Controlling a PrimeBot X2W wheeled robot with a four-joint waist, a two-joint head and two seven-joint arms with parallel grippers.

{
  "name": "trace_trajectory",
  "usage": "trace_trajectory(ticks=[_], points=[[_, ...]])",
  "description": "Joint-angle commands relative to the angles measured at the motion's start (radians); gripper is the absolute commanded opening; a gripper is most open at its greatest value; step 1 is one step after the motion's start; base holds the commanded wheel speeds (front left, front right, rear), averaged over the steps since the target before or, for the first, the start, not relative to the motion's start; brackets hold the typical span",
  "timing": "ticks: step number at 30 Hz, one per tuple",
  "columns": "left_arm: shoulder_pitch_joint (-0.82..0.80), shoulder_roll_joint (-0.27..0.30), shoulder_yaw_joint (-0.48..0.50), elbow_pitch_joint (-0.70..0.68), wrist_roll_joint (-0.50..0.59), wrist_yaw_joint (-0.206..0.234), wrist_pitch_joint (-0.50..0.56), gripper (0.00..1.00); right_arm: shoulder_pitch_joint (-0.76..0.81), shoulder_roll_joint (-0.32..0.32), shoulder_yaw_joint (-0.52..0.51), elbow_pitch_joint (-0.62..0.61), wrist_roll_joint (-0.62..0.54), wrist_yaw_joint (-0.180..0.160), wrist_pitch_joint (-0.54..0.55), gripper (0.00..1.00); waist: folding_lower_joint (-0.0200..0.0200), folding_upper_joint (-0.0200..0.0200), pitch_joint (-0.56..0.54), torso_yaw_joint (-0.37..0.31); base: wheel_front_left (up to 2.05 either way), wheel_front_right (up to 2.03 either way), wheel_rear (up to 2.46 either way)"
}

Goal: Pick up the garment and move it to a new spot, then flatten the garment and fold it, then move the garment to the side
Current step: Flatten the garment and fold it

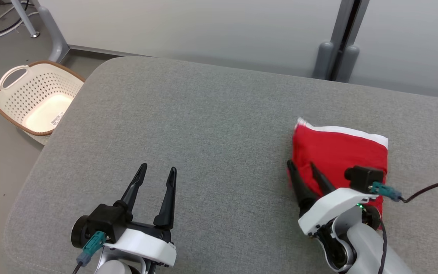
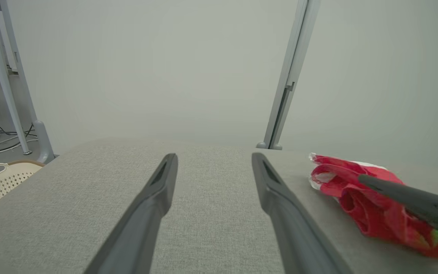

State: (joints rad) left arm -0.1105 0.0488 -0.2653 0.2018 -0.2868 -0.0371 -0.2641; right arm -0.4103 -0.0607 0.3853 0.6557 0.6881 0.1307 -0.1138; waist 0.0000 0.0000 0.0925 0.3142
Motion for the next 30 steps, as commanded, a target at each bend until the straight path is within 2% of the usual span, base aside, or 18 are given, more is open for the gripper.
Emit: trace_trajectory(ticks=[1,11,16,22,23,25,30], points=[[0.001,0.004,0.004,-0.003,-0.004,0.003,0.000,1.00,0.002,-0.014,0.016,0.011,0.003,0.000,0.007,1.00,0.0000,0.0000,0.004,0.005,0.00,0.00,0.00],[-0.012,0.004,0.001,-0.009,-0.011,0.012,0.000,1.00,-0.033,-0.026,0.134,0.140,-0.016,0.000,0.045,1.00,0.0000,0.0000,0.018,-0.007,0.00,0.00,0.00],[-0.016,0.004,0.009,-0.010,-0.004,0.011,0.000,1.00,-0.066,-0.048,0.149,0.122,-0.009,0.000,-0.030,1.00,0.0000,0.0000,0.017,-0.049,0.00,0.00,0.00],[-0.025,0.003,0.018,-0.018,-0.001,0.007,0.000,1.00,-0.094,-0.116,0.147,0.100,-0.089,0.000,-0.122,1.00,0.0000,0.0000,0.009,-0.108,0.00,0.00,0.00],[-0.025,0.003,0.021,-0.022,0.000,0.008,0.000,1.00,-0.098,-0.145,0.122,0.079,-0.148,0.000,-0.143,1.00,0.0000,0.0000,0.006,-0.134,0.00,0.00,0.00],[-0.027,0.004,0.027,-0.026,0.000,0.010,0.000,1.00,-0.082,-0.163,0.075,0.046,-0.204,0.000,-0.151,1.00,0.0000,0.0000,0.003,-0.160,0.00,0.00,0.00],[-0.029,0.004,0.039,-0.031,0.004,0.012,0.000,1.00,0.013,-0.170,-0.096,-0.122,-0.360,0.000,-0.152,1.00,0.0000,0.0000,0.003,-0.221,0.00,0.00,0.00]])
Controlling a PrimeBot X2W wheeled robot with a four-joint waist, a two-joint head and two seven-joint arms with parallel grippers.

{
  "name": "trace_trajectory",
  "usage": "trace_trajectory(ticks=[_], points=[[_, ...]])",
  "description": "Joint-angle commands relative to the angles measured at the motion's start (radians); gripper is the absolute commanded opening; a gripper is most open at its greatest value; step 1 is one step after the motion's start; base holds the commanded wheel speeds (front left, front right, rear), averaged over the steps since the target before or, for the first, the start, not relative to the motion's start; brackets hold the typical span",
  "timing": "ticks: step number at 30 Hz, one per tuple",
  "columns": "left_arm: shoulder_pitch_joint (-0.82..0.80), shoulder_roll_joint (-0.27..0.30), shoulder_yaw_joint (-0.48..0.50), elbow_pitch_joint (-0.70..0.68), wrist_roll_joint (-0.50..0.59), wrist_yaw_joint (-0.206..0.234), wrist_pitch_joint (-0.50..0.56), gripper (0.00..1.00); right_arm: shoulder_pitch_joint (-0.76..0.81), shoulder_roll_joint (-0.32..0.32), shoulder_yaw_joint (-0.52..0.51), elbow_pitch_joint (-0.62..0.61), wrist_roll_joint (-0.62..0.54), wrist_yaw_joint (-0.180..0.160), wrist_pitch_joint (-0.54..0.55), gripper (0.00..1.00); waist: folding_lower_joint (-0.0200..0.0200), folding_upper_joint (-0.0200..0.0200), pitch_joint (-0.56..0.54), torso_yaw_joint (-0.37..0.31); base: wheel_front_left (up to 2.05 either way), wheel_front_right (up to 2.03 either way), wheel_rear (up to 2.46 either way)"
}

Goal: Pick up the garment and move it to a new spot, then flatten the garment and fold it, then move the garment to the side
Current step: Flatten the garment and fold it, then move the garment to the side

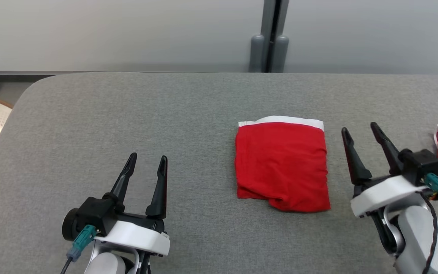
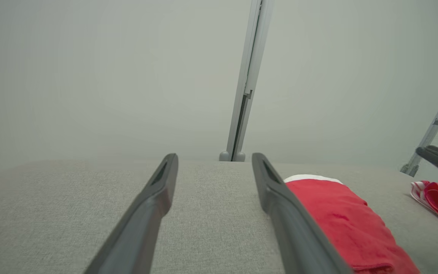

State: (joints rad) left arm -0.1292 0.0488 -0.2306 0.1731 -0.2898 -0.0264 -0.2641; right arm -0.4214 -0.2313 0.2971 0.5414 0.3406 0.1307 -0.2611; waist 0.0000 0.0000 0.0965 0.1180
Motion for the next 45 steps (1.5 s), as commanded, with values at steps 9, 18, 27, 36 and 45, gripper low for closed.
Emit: trace_trajectory(ticks=[9,18,27,36,45], points=[[0.024,0.004,0.029,0.000,0.012,0.002,0.000,1.00,0.235,0.066,-0.205,-0.226,-0.172,0.000,-0.005,1.00,0.0000,0.0000,-0.008,-0.085,0.00,0.00,0.00],[0.054,0.004,0.056,-0.015,-0.006,-0.008,0.000,1.00,0.302,0.104,-0.250,-0.255,-0.216,0.000,-0.005,1.00,0.0000,0.0000,-0.013,-0.094,0.00,0.00,0.00],[0.039,0.004,0.042,-0.006,0.005,-0.016,0.000,1.00,0.278,0.107,-0.221,-0.227,-0.208,0.000,-0.005,1.00,0.0000,0.0000,0.004,-0.070,0.00,0.00,0.00],[-0.018,0.004,0.010,-0.021,-0.039,-0.024,0.000,1.00,0.173,0.084,-0.162,-0.132,-0.080,0.000,0.058,1.00,0.0000,0.0000,0.102,-0.004,0.00,0.00,0.00],[-0.062,0.004,-0.024,-0.043,-0.053,-0.016,0.000,1.00,0.056,0.054,-0.082,-0.018,0.081,0.000,0.147,1.00,0.0000,0.0000,0.173,0.066,0.00,0.00,0.00]])
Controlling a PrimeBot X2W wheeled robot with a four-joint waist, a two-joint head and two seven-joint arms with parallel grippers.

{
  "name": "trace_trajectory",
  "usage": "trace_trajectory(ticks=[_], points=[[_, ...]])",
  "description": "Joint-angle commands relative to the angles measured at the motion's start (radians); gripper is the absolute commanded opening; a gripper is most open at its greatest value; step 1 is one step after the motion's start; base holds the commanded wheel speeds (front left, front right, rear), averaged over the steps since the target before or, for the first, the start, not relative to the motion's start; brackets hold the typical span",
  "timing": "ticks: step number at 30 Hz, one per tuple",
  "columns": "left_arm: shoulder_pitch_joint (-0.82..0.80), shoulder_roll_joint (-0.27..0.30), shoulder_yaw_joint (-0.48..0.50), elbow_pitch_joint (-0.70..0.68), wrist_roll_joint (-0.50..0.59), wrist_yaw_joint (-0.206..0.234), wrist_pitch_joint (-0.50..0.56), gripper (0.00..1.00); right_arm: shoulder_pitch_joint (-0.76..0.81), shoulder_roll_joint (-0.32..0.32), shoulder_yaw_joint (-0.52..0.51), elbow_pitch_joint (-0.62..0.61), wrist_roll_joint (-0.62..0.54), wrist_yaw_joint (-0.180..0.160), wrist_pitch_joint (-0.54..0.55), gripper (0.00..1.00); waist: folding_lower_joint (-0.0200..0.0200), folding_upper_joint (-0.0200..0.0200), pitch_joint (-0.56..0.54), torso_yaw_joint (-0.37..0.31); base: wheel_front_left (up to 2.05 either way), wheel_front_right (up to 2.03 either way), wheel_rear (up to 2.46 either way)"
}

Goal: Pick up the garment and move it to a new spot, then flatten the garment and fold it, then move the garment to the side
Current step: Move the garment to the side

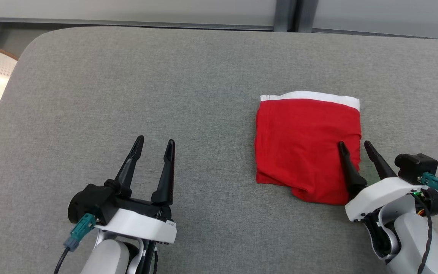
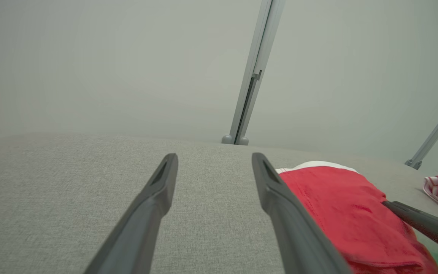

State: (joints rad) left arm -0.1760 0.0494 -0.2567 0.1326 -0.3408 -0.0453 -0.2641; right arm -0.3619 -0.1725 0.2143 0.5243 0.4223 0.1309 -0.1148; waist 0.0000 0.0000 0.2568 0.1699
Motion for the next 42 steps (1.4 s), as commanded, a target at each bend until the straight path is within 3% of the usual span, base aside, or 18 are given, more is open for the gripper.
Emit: trace_trajectory(ticks=[1,6,8,9,15,23,29,30,32,33,38,42], points=[[-0.020,0.003,-0.002,-0.007,-0.005,0.002,0.000,1.00,-0.013,-0.002,0.003,0.014,0.020,0.000,0.008,1.00,0.0000,0.0000,0.015,0.020,0.00,0.00,0.00],[-0.028,0.003,-0.019,-0.019,-0.006,0.008,0.000,1.00,-0.057,0.000,0.040,0.106,0.086,0.000,0.053,1.00,0.0000,0.0000,0.019,0.033,0.00,0.00,0.00],[-0.032,0.003,-0.025,-0.023,-0.001,0.007,0.000,1.00,-0.072,-0.008,0.077,0.133,0.076,0.000,0.052,0.19,0.0000,0.0000,0.018,0.031,0.00,0.00,0.00],[-0.034,0.003,-0.028,-0.023,0.004,0.005,0.000,1.00,-0.080,-0.016,0.092,0.145,0.062,0.000,0.043,0.00,0.0000,0.0000,0.016,0.028,0.00,0.00,0.00],[-0.014,0.003,-0.048,0.005,0.027,-0.016,0.000,1.00,-0.148,-0.093,0.166,0.211,-0.150,-0.001,-0.072,0.00,0.0000,0.0000,-0.011,-0.033,0.00,0.00,0.00],[-0.040,0.003,-0.096,0.008,0.069,-0.036,0.000,1.00,-0.213,-0.208,0.218,0.175,-0.384,-0.001,-0.127,0.00,0.0000,0.0000,-0.012,-0.199,0.00,0.00,0.00],[-0.116,0.004,-0.149,-0.004,0.108,-0.054,0.001,1.00,-0.286,-0.367,0.295,0.091,-0.408,-0.001,-0.114,0.00,0.0000,0.0000,0.067,-0.328,0.00,0.00,0.00],[-0.116,0.004,-0.149,-0.004,0.108,-0.054,0.001,1.00,-0.286,-0.367,0.295,0.091,-0.408,-0.001,-0.114,0.00,0.0000,0.0000,0.067,-0.328,0.00,0.00,0.00],[-0.158,0.004,-0.170,-0.009,0.120,-0.061,0.000,1.00,-0.320,-0.449,0.323,0.054,-0.389,-0.001,-0.103,0.00,0.0000,0.0000,0.108,-0.378,0.00,0.00,0.00],[-0.158,0.004,-0.170,-0.009,0.120,-0.061,0.000,1.00,-0.320,-0.449,0.323,0.054,-0.389,-0.001,-0.103,0.00,0.0000,0.0000,0.108,-0.378,0.00,0.00,0.00],[-0.221,0.005,-0.194,-0.013,0.148,-0.072,0.000,1.00,-0.382,-0.574,0.355,0.019,-0.362,-0.001,-0.096,0.00,0.0000,0.0000,0.203,-0.434,0.00,0.00,0.00],[-0.267,0.022,-0.207,0.001,0.164,-0.080,0.000,1.00,-0.437,-0.649,0.346,0.068,-0.387,-0.002,-0.067,0.00,0.0000,0.0000,0.275,-0.454,0.00,0.00,0.00]])
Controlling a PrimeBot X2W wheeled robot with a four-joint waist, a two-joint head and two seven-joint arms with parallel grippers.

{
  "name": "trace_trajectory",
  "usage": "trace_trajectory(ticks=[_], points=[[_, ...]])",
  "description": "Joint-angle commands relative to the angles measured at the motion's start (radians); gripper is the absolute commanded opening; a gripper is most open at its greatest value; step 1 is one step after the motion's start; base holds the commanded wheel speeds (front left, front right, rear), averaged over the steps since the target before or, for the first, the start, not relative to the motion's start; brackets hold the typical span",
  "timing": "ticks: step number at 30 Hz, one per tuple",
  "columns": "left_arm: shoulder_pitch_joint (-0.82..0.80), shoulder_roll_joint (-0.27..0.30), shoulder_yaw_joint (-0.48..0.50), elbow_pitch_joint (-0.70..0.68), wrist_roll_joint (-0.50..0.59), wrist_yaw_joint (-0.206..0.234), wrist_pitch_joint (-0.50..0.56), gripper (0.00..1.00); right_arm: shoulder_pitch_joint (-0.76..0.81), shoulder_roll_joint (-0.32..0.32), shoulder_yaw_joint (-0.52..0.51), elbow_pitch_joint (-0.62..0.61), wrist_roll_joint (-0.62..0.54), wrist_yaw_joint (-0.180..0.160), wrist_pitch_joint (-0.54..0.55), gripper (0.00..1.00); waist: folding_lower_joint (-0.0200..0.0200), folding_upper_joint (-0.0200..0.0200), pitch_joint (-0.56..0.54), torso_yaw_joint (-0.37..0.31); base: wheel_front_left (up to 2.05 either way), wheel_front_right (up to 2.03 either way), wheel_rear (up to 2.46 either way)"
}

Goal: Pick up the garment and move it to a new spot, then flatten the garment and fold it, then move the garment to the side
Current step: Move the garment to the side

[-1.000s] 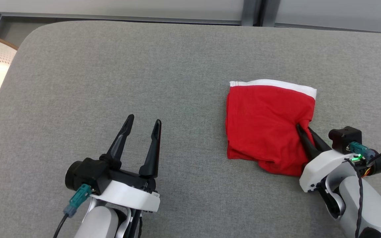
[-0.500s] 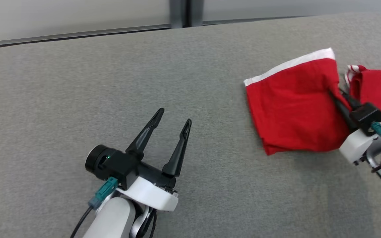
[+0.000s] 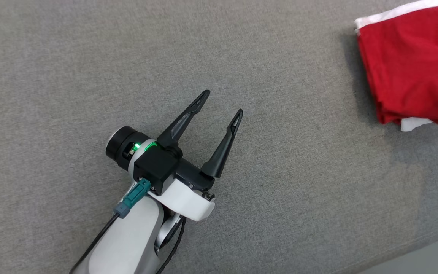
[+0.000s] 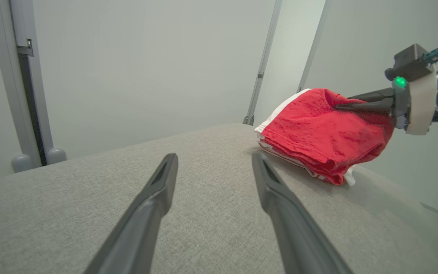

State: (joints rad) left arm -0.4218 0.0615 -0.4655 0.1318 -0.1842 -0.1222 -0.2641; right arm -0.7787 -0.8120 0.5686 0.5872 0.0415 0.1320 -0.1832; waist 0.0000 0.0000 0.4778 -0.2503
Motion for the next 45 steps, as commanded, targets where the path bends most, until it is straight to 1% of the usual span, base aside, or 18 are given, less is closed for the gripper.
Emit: trace_trajectory(ticks=[1,7,10,11,12,13,14,18,22,27,30,33,34,35,37,39,42,45], points=[[-0.031,0.014,-0.001,0.002,0.010,-0.004,0.000,1.00,-0.027,-0.011,-0.016,0.018,-0.017,-0.003,0.007,0.00,0.0000,0.0000,0.065,-0.033,0.00,0.00,0.00],[-0.060,0.027,0.007,-0.003,0.003,-0.009,0.000,1.00,-0.054,-0.016,-0.053,0.114,-0.074,-0.003,0.035,0.00,0.0000,0.0000,0.104,-0.022,0.00,0.00,0.00],[-0.061,0.038,0.012,0.001,0.007,-0.007,0.001,1.00,-0.067,0.015,-0.105,0.167,-0.077,-0.003,0.031,0.00,0.0000,0.0000,0.113,-0.014,0.00,0.00,0.00],[-0.061,0.041,0.012,0.002,0.008,-0.008,0.001,1.00,-0.068,0.023,-0.120,0.180,-0.084,-0.003,0.025,0.02,0.0000,0.0000,0.115,-0.010,0.00,0.00,0.00],[-0.062,0.043,0.013,0.003,0.008,-0.008,0.001,1.00,-0.070,0.032,-0.136,0.197,-0.087,-0.003,0.018,0.29,0.0000,0.0000,0.115,-0.007,0.00,0.00,0.00],[-0.064,0.043,0.015,0.004,0.008,-0.008,0.001,1.00,-0.070,0.041,-0.147,0.209,-0.094,-0.003,0.013,0.90,0.0000,0.0000,0.115,-0.002,0.00,0.00,0.00],[-0.066,0.044,0.017,0.004,0.007,-0.008,0.001,1.00,-0.069,0.052,-0.158,0.224,-0.096,-0.003,0.010,1.00,0.0000,0.0000,0.115,0.003,0.00,0.00,0.00],[-0.065,0.039,0.031,0.004,0.001,-0.009,0.001,1.00,-0.079,0.079,-0.193,0.277,-0.111,-0.003,-0.009,1.00,0.0000,0.0000,0.104,0.020,0.00,0.00,0.00],[-0.045,0.029,0.040,0.007,-0.004,-0.009,0.000,1.00,-0.083,0.106,-0.239,0.310,-0.122,-0.003,-0.028,1.00,0.0000,0.0000,0.067,0.033,0.00,0.00,0.00],[-0.010,0.013,0.066,0.006,-0.015,-0.005,0.000,1.00,-0.060,0.168,-0.327,0.288,-0.103,-0.003,-0.065,1.00,0.0000,0.0000,-0.020,0.053,0.00,0.00,0.00],[0.026,0.005,0.094,0.003,-0.026,0.002,0.000,1.00,-0.027,0.232,-0.377,0.228,-0.071,-0.003,-0.077,1.00,0.0000,0.0000,-0.085,0.066,0.00,0.00,0.00],[0.064,0.001,0.129,-0.003,-0.033,0.011,0.000,1.00,0.025,0.297,-0.422,0.142,-0.011,-0.003,-0.081,1.00,0.0000,0.0000,-0.148,0.085,0.00,0.00,0.00],[0.064,0.001,0.129,-0.003,-0.033,0.011,0.000,1.00,0.025,0.297,-0.422,0.142,-0.011,-0.003,-0.081,1.00,0.0000,0.0000,-0.148,0.085,0.00,0.00,0.00],[0.077,0.000,0.141,-0.003,-0.033,0.015,0.000,1.00,0.047,0.319,-0.439,0.106,0.013,-0.003,-0.082,1.00,0.0000,0.0000,-0.168,0.094,0.00,0.00,0.00],[0.106,-0.001,0.165,0.002,0.000,0.034,0.000,1.00,0.106,0.376,-0.476,0.026,0.067,-0.003,-0.082,1.00,0.0000,0.0000,-0.217,0.114,0.00,0.00,0.00],[0.140,-0.001,0.194,0.011,0.005,0.051,0.000,1.00,0.167,0.426,-0.493,-0.055,0.108,-0.003,-0.083,1.00,0.0000,0.0000,-0.254,0.132,0.00,0.00,0.00],[0.177,-0.006,0.226,0.013,-0.001,0.064,0.000,1.00,0.261,0.490,-0.518,-0.161,0.125,-0.003,-0.083,1.00,0.0000,0.0000,-0.299,0.162,0.00,0.00,0.00],[0.218,-0.006,0.259,0.010,-0.015,0.071,0.000,1.00,0.354,0.558,-0.532,-0.236,0.131,-0.002,-0.083,1.00,0.0000,0.0000,-0.336,0.191,0.00,0.00,0.00]])
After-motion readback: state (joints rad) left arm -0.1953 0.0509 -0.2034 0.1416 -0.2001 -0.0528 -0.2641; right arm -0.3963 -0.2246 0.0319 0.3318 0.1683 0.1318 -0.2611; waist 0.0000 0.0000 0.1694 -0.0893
